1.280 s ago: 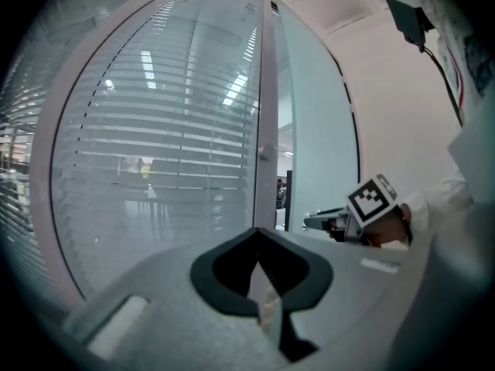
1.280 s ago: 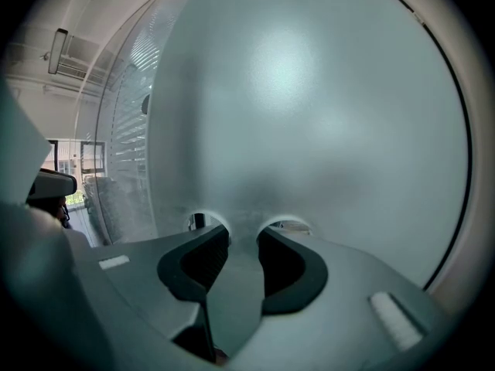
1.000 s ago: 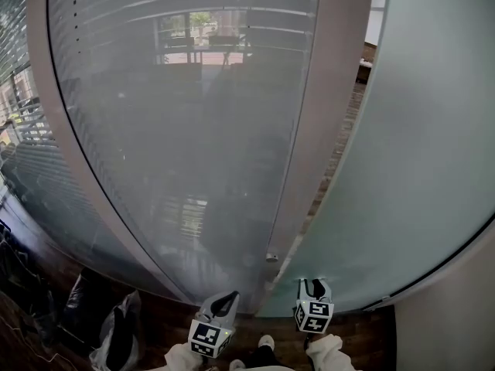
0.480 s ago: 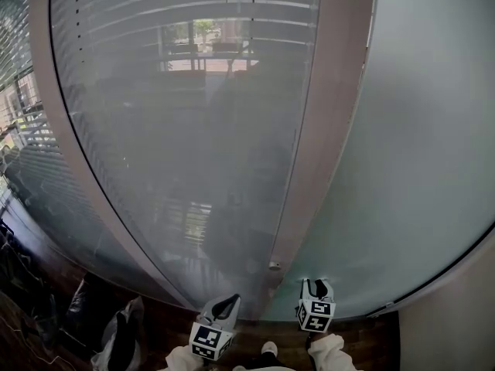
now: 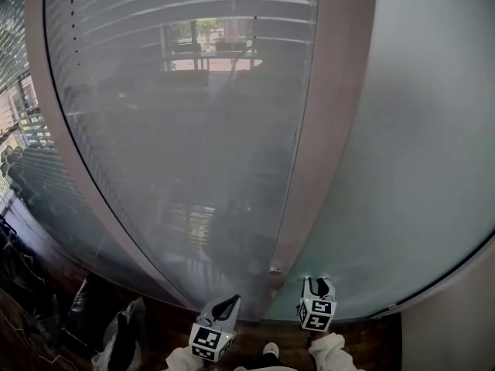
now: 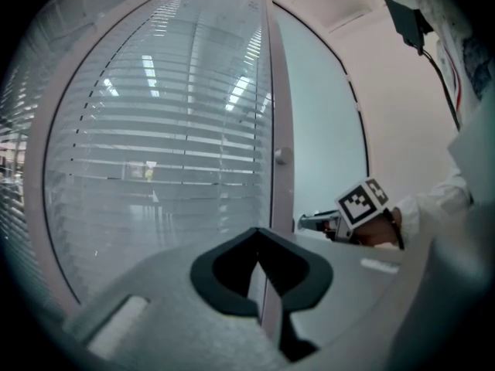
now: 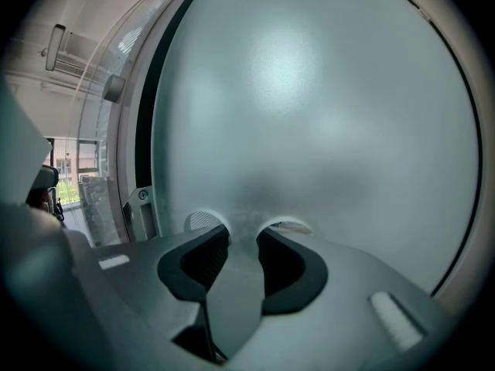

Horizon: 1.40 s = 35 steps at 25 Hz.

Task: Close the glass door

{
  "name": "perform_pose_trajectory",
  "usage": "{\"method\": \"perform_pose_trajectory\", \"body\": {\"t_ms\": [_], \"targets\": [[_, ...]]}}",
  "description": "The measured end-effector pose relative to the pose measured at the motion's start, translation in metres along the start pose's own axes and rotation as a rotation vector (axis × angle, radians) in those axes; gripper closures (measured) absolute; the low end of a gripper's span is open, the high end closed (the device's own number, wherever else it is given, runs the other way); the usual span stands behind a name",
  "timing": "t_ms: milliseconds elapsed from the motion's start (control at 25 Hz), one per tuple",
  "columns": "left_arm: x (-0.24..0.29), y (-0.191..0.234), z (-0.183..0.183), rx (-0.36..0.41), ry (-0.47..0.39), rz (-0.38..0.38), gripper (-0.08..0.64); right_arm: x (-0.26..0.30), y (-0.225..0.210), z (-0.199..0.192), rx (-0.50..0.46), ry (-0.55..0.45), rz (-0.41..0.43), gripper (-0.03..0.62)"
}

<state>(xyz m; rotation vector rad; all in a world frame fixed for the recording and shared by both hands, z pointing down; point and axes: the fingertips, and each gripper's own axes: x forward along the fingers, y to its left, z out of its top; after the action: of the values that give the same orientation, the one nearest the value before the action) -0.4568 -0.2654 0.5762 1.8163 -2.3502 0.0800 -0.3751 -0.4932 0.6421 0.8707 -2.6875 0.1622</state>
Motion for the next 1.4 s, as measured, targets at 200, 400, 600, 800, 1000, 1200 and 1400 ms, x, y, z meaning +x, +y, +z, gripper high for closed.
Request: {"method": "perform_pose_trajectory", "body": {"t_ms": [200,400,600,800,1000,1200,1400], "targets": [[0.005,-0.004,0.0,-0.015,0.006,-0.003,0.558,0.002,-0.001,0.001,-0.004,-0.001,0.003,0.466],[0.011,-0.003,-0.001,-0.018,0.01,-0.006,0.558,0.004,0.001,0.003,-0.009,-0.007,0.012,0.465],[0.014,-0.007,-0.002,-0.017,0.011,-0.014,0.558,0.004,0.001,0.003,-0.012,-0.004,0.02,0.465],[0.014,-0.007,-0.003,-0.019,0.016,-0.01,0.558,0.004,0.002,0.003,-0.014,-0.005,0.023,0.465],[0.014,-0.007,-0.003,-0.018,0.019,-0.011,0.558,0.004,0.002,0.003,-0.013,-0.008,0.024,0.465],[0.015,-0.008,-0.004,-0.017,0.017,-0.012,0.558,0.004,0.001,0.002,-0.014,-0.006,0.026,0.465],[0.014,-0.008,-0.004,-0.019,0.016,-0.01,0.558,0.004,0.002,0.003,-0.014,-0.007,0.025,0.465]]}}
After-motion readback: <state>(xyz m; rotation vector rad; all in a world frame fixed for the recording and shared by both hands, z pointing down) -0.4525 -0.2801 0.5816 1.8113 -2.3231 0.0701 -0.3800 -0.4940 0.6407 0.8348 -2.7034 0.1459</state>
